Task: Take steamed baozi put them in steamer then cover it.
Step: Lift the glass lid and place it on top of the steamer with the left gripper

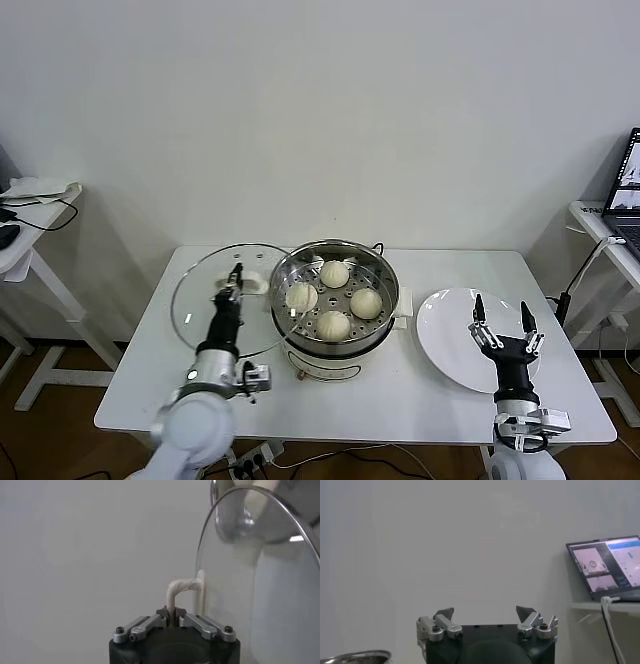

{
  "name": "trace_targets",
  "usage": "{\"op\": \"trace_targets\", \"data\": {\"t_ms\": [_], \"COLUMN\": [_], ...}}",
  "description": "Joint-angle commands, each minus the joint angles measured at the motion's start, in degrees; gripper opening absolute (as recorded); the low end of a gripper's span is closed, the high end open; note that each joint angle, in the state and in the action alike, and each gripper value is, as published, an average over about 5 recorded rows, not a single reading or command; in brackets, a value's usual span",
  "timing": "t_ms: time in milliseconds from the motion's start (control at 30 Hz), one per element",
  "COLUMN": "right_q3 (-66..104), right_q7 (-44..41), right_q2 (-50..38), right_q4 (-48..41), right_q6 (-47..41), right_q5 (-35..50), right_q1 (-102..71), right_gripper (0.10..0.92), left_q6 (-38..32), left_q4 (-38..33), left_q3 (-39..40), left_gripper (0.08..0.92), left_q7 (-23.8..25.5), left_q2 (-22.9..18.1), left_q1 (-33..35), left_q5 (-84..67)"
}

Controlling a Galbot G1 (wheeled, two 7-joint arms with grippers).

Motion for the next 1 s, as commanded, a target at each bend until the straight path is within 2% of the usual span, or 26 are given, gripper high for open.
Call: {"op": "trace_targets", "data": {"t_ms": [33, 433, 1000], "right_q3": [0.1, 0.2, 0.3], "right_q7": [0.0, 0.1, 0.2], "right_q2": [0.6, 0.9, 1.0], "right_q4": [-0.3, -1.8, -2.8], "right_q6": [0.2, 0.6, 0.7], "right_q5": [-0.9, -1.6, -1.9], "right_q1": [0.0, 0.4, 1.0], "right_gripper": [0.823, 0.823, 0.823], "left_q6": [11.8, 14.9, 14.8], "left_q4": [5.0, 10.3, 16.4], "left_q3": [17.3, 22.4, 25.4], "left_gripper": [0.189, 0.189, 0.189], "left_q7": [4.2, 4.4, 4.2], "left_q2": [-2.5, -7.4, -11.3], "left_q1": [-14.7, -20.9, -21.6], "left_q5": [0.6, 2.2, 3.1]}}
